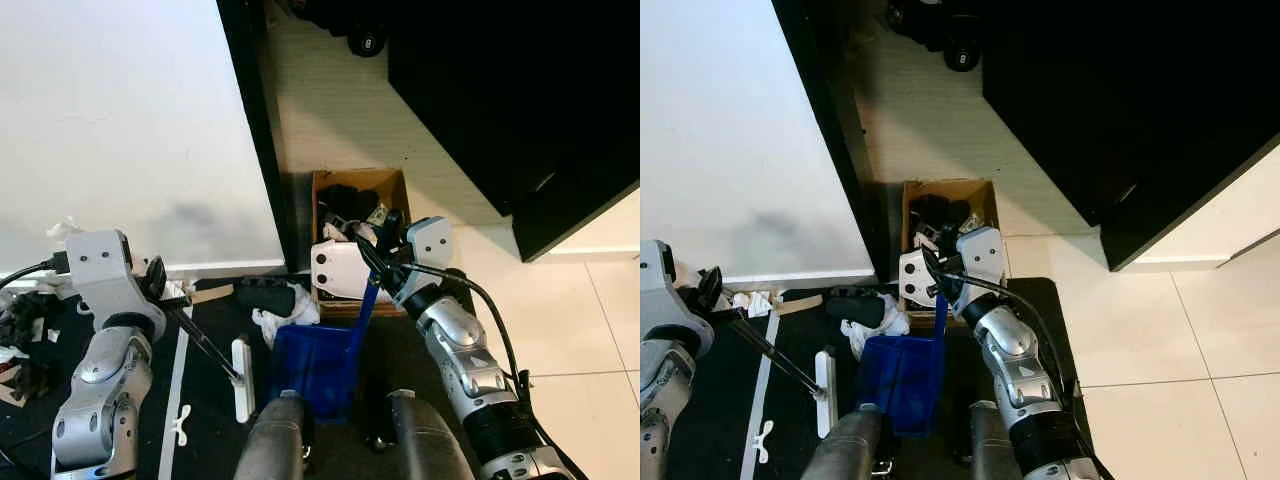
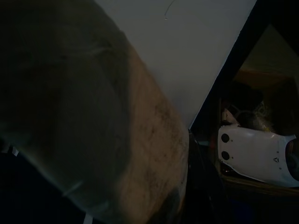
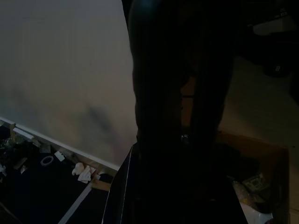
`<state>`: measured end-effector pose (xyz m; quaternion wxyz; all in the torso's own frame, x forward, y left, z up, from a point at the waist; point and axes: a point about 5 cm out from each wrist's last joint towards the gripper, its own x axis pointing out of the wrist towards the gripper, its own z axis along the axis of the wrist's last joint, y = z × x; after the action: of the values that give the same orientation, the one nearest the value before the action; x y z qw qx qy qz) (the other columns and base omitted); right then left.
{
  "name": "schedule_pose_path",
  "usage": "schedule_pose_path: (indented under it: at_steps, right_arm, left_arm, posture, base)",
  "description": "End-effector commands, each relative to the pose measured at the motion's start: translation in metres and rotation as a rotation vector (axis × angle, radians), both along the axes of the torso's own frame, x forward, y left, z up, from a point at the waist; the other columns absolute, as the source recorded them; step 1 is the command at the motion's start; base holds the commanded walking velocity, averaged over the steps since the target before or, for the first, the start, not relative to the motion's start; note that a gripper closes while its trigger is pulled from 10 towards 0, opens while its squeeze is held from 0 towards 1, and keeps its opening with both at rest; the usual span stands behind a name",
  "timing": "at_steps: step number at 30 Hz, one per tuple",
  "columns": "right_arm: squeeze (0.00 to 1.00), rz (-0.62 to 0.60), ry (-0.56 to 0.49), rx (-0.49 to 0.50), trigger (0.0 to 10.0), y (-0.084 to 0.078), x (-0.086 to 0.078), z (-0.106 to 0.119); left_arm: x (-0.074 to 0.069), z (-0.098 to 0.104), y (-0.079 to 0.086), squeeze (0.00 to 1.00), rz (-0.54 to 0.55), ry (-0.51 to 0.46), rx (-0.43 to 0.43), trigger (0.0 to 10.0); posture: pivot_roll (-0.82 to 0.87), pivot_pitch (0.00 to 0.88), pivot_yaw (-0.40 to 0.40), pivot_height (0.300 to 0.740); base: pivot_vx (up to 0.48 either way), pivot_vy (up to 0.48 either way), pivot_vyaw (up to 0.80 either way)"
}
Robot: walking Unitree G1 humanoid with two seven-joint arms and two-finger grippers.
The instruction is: Sweep floor
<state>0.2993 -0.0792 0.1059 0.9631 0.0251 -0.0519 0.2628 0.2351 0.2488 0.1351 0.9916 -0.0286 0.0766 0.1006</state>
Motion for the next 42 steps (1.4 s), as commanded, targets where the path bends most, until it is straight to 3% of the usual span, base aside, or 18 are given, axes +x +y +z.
schedule_pose_path:
  at_steps: [1, 37, 42]
  right_arm:
    - [0.0, 0.005, 0.038, 0.017, 10.0, 0.0006, -0.0035, -0.0077]
    - [0.0, 0.007, 0.039, 0.019, 10.0, 0.0023, -0.0029, -0.0081]
    - [0.0, 0.006, 0.039, 0.018, 10.0, 0.0021, -0.0029, -0.0082]
  left_arm:
    - [-0.0031, -0.0035, 0.0029, 0.0, 0.025, 0.002, -0.005, 10.0]
    - [-0.0021, -0.0038, 0.0049, 0.0, 0.03, 0.004, -0.001, 10.0]
    - [-0.002, -0.0049, 0.0045, 0.0, 0.029, 0.011, 0.001, 10.0]
  posture:
    - [0.18, 0.221, 0.009, 0.74]
    - [0.18, 0.221, 0.012, 0.74]
    - [0.18, 0.222, 0.011, 0.74]
  base:
    - [0.0, 0.0, 0.0]
    - [0.0, 0.0, 0.0]
    - [0.0, 0.297, 0.0]
